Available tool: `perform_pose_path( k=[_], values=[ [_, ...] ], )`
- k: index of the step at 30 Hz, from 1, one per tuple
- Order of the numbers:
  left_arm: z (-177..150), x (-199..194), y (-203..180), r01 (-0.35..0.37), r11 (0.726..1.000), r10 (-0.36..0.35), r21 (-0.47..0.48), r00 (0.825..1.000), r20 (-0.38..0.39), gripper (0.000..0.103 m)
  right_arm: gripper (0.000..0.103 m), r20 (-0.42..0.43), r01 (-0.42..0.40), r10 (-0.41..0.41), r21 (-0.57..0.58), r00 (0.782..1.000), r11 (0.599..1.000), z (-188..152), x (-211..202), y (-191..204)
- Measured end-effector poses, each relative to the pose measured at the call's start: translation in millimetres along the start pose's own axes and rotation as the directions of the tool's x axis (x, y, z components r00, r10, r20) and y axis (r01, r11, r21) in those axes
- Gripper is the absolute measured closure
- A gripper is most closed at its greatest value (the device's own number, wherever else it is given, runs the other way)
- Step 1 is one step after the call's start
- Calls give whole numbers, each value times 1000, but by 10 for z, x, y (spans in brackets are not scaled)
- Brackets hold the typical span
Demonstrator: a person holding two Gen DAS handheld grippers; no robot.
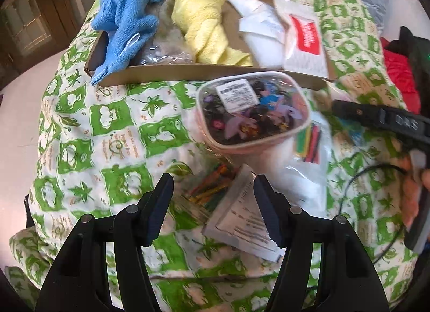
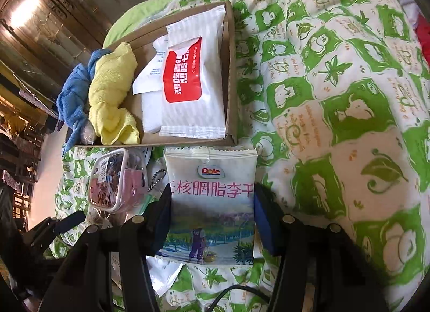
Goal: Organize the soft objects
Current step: 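Grasp the bagged coloured pencils with the left tool while the right tool grasps the Dole packet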
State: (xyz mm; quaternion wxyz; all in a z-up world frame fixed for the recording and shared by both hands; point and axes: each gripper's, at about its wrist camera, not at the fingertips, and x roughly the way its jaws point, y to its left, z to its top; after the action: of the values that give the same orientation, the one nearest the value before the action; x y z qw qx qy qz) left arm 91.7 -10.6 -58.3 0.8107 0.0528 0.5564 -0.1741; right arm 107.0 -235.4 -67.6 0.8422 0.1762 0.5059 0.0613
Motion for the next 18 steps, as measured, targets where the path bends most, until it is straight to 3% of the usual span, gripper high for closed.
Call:
perform_pose_path(
  k=[3,6,8,10,13,15,18],
  values=[
    [67,88,22,-14,1000,15,15,1000,-13,40,48,-1,2,-2,-2,1000,1000,32,25,12],
    [64,238,4,71,997,-70,13,993,-93,38,48,-6,4,-4,7,1000,1000,75,52,38],
    [31,323,-63,82,996,-76,40,988,-134,30,48,-4,4,-4,10,1000,1000,80,87,49],
    [23,316,-126,58,995,-47,77,991,-128,30,48,-4,9,-9,5,1000,1000,68,97,56],
    [20,299,-106,64,996,-57,60,991,-117,30,48,-7,22,-22,-15,1000,1000,54,125,104],
    [11,250,-51,62,997,-58,38,993,-100,31,48,-6,22,-22,-18,1000,1000,47,128,115],
    [12,232,29,41,999,-40,14,995,-96,46,48,-2,16,-16,-13,1000,1000,47,127,117]
  ],
)
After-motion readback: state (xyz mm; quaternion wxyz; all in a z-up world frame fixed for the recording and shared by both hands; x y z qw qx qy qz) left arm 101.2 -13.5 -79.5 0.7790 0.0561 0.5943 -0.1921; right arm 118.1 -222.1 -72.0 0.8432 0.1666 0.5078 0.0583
